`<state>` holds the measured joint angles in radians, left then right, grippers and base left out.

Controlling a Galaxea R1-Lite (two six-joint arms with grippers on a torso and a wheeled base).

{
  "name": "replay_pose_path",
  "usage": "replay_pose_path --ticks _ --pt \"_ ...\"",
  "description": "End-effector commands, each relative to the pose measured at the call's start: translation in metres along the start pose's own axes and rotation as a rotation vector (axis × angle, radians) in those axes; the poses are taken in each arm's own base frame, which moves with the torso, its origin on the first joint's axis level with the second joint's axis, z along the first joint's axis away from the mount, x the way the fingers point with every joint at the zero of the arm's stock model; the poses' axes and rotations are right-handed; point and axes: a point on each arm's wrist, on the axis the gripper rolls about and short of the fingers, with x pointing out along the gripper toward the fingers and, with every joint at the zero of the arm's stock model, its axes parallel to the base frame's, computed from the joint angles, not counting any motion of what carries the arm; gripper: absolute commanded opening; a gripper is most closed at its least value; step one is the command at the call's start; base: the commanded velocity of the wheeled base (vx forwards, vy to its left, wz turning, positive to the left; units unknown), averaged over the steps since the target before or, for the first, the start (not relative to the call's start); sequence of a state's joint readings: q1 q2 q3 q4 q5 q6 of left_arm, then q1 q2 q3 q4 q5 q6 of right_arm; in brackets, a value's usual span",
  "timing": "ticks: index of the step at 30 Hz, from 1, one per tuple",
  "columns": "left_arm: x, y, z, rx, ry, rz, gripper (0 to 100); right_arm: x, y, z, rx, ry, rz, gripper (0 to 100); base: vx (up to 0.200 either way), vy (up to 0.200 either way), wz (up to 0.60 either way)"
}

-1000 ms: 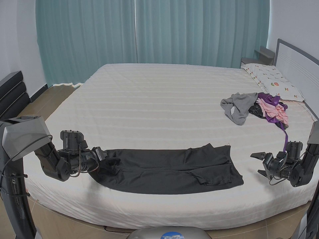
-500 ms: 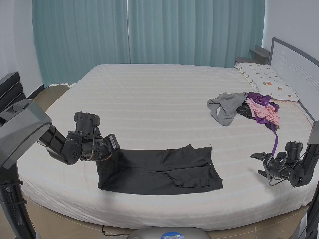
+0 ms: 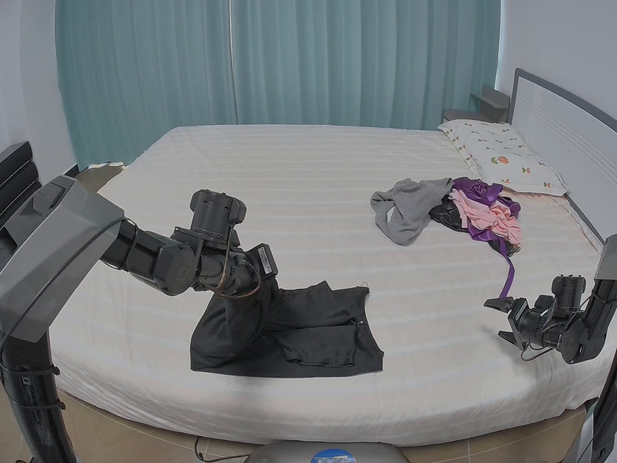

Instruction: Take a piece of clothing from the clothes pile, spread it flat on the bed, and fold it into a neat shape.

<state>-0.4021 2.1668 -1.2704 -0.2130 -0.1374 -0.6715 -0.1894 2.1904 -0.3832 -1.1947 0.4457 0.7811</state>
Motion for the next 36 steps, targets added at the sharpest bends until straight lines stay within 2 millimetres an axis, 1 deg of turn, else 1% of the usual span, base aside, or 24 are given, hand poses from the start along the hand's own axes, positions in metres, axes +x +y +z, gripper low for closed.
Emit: replay_pose_path --ticks 1,7,11,16,17,20,23,26,28,29,32,36 --pt "0.020 -0.014 -0.009 0.005 0.031 -0.016 0 0.001 -0.001 -0.001 0.001 0.006 -0.002 100 0.000 0.000 0.00" --pt "0.039 -0.025 -0.018 -0.005 -0.010 0.032 0 0.001 -0.001 -0.001 -0.001 0.006 -0.002 100 0.000 0.000 0.00" --pt "0.045 -0.033 -0.020 -0.036 -0.024 0.025 0 0.001 -0.001 -0.001 -0.004 0.005 -0.003 100 0.000 0.000 0.00" --pt "0.052 -0.038 -0.024 -0.032 -0.043 0.042 0 0.001 -0.001 -0.002 -0.004 0.008 -0.003 100 0.000 0.000 0.00" --pt "0.055 -0.039 -0.025 -0.034 -0.048 0.046 100 0.001 -0.001 -0.002 -0.003 0.009 -0.004 100 0.000 0.000 0.00" --pt "0.055 -0.042 -0.026 -0.033 -0.048 0.041 100 0.002 -0.001 -0.002 -0.005 0.010 -0.003 100 0.000 0.000 0.00" --pt "0.052 -0.051 -0.029 -0.054 -0.049 0.021 100 0.002 0.000 -0.003 -0.006 0.013 -0.003 100 0.000 0.000 0.00" --pt "0.051 -0.052 -0.032 -0.053 -0.044 0.019 100 0.002 0.000 -0.004 -0.007 0.014 -0.004 100 0.000 0.000 0.00" --pt "0.040 -0.057 -0.027 -0.066 -0.057 0.003 100 0.002 -0.001 -0.004 -0.006 0.015 -0.005 100 0.000 0.000 0.00" --pt "0.039 -0.057 -0.027 -0.069 -0.057 0.003 100 0.002 -0.001 -0.004 -0.006 0.015 -0.005 100 0.000 0.000 0.00" --pt "0.024 -0.058 -0.018 -0.102 -0.081 -0.007 100 0.001 0.000 -0.004 -0.006 0.014 -0.006 100 0.000 0.000 0.00" --pt "0.005 -0.042 -0.008 -0.148 -0.093 0.013 100 0.001 0.000 -0.004 -0.009 0.014 -0.005 100 0.000 0.000 0.00"
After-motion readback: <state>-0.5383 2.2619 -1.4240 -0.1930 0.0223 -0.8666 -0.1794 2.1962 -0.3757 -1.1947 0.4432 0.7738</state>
